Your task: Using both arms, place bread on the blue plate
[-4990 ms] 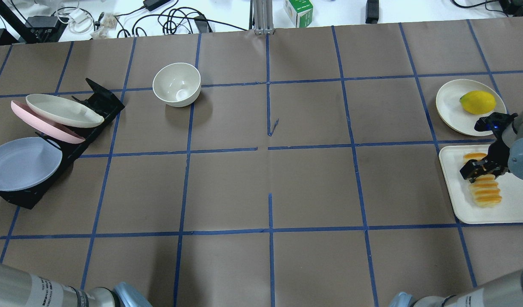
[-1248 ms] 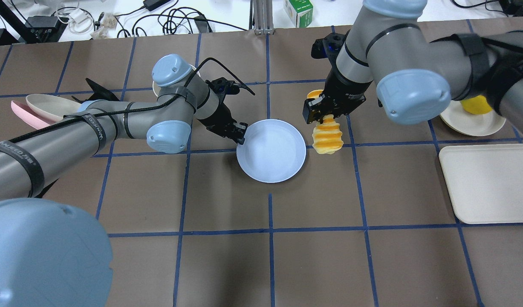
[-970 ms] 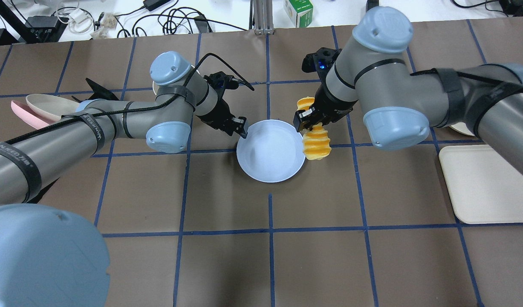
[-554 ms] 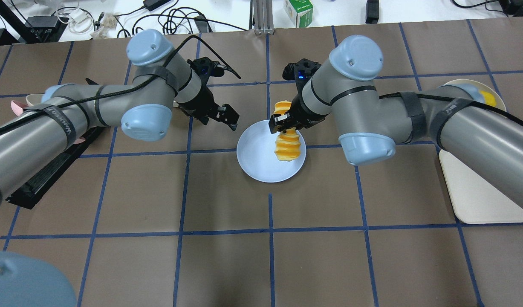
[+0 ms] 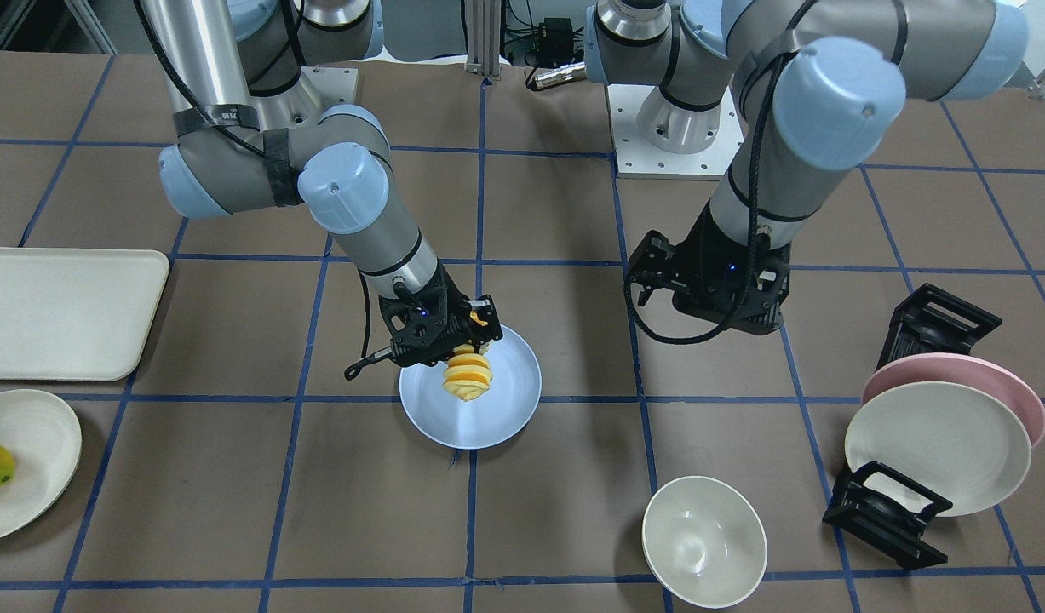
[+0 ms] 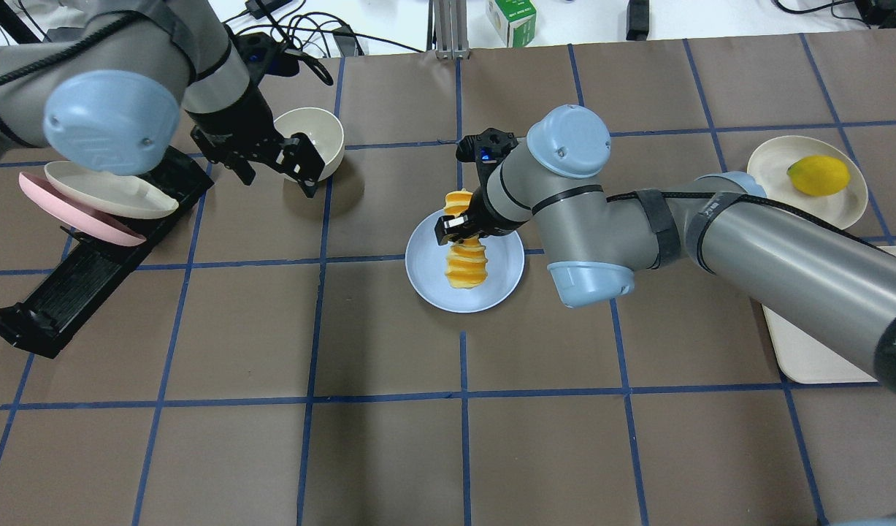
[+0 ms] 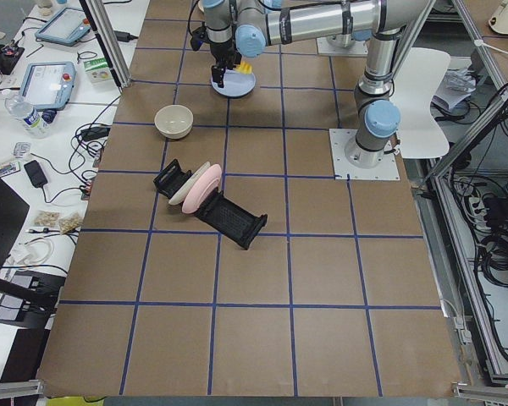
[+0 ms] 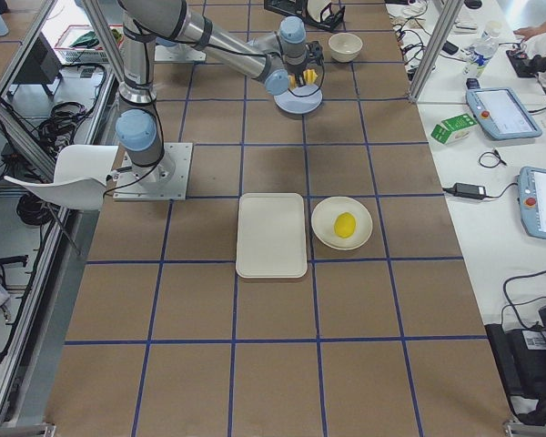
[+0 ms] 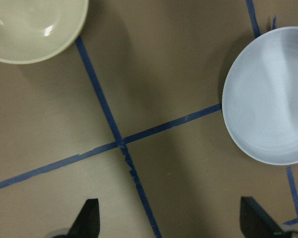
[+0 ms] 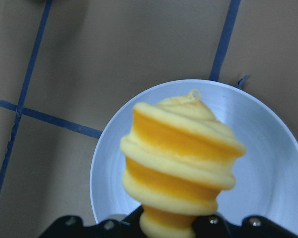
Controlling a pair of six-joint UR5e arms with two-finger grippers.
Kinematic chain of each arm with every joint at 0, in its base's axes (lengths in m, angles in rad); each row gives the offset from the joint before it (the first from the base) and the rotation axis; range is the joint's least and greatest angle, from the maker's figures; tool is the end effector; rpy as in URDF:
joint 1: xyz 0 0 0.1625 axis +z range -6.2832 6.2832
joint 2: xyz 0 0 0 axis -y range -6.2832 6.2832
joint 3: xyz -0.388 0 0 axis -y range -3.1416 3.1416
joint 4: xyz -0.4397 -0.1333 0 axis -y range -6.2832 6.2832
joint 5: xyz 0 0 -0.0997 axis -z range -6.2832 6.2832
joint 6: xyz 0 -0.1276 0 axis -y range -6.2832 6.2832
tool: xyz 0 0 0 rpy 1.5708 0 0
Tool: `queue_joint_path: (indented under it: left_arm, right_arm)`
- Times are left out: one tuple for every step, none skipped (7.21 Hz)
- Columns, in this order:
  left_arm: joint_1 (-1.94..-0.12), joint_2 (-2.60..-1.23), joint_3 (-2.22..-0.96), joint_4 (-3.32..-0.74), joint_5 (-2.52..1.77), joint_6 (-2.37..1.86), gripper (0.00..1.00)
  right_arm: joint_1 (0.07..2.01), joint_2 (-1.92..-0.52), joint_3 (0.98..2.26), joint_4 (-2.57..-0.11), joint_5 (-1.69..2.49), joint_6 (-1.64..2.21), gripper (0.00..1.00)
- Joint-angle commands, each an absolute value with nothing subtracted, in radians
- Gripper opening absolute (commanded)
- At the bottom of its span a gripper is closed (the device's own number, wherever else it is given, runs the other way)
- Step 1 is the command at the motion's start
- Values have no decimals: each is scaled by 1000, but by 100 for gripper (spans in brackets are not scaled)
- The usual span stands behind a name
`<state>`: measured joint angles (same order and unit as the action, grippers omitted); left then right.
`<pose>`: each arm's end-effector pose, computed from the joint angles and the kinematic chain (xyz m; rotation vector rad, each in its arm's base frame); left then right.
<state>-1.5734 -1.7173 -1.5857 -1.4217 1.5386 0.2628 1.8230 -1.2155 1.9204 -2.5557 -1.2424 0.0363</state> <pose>-0.1389 -0.5884 0.3469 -0.4109 -3.0808 -0.0125 0.3184 -0.5366 0.1528 -0.3615 2.7375 -0.3192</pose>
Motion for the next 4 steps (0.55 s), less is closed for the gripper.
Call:
queue_joint_path:
  left_arm:
    - [-1571,-1640,-1565,-1445,1563,158,100]
    - [-1565,-1631,-1566,-1447,1563,160,100]
    - [-1568,-1618,-1580,-1447,1565,155,100]
    - [-1568,-1623,-1577,-1444,1562,134,100]
  right_arm:
    - [1824,-1187,1939,-2647,-1236,81,91]
    - [1822,-1193,1940,-2648,-1241,69,100]
    - [1821,-1198,1936,-2648,-1236,84,100]
    - [1818,-1200,1919,-2646,-1223,84,100]
